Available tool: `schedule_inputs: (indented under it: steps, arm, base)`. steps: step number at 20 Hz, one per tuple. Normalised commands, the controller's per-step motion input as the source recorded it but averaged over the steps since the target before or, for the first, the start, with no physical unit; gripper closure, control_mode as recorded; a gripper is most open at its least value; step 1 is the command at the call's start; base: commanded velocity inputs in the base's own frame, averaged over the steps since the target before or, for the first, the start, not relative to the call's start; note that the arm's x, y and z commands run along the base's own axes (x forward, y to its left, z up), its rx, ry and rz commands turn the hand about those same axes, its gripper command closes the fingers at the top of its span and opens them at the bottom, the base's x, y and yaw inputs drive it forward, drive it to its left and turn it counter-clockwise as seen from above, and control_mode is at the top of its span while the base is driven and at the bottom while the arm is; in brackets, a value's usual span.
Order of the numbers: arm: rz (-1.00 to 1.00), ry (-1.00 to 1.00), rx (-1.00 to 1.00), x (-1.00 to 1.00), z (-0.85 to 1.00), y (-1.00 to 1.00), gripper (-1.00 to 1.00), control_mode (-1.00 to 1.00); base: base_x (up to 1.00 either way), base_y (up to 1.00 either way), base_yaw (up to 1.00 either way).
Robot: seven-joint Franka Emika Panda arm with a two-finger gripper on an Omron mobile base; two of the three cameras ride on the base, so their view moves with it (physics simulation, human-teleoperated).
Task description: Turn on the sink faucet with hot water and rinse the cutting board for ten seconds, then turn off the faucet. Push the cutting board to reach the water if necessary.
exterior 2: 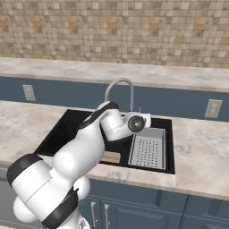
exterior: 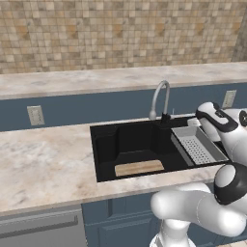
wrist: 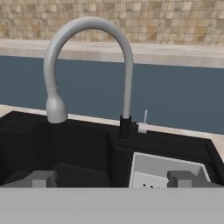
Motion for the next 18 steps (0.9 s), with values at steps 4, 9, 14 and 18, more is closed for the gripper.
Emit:
schedule_inputs:
  steps: [4, 9, 14, 18]
  arm:
    - [0.0, 0.0, 0.0, 0.0, -0.02, 0.0, -1.0, -1.0]
    - [0.0, 0.0, 0.0, 0.0, -0.02, 0.0, -1.0, -1.0]
    - [0.0, 0.0, 0.0, 0.0, 0.0, 0.0, -1.0, -1.0]
    - [0.0, 0.0, 0.0, 0.02, 0.0, 0.0, -1.0, -1.0]
  base:
    - [0.0, 0.0, 0.0]
    - [0.0, 0.0, 0.0]
    - [0.0, 0.0, 0.0]
    - [0.0, 0.0, 0.0]
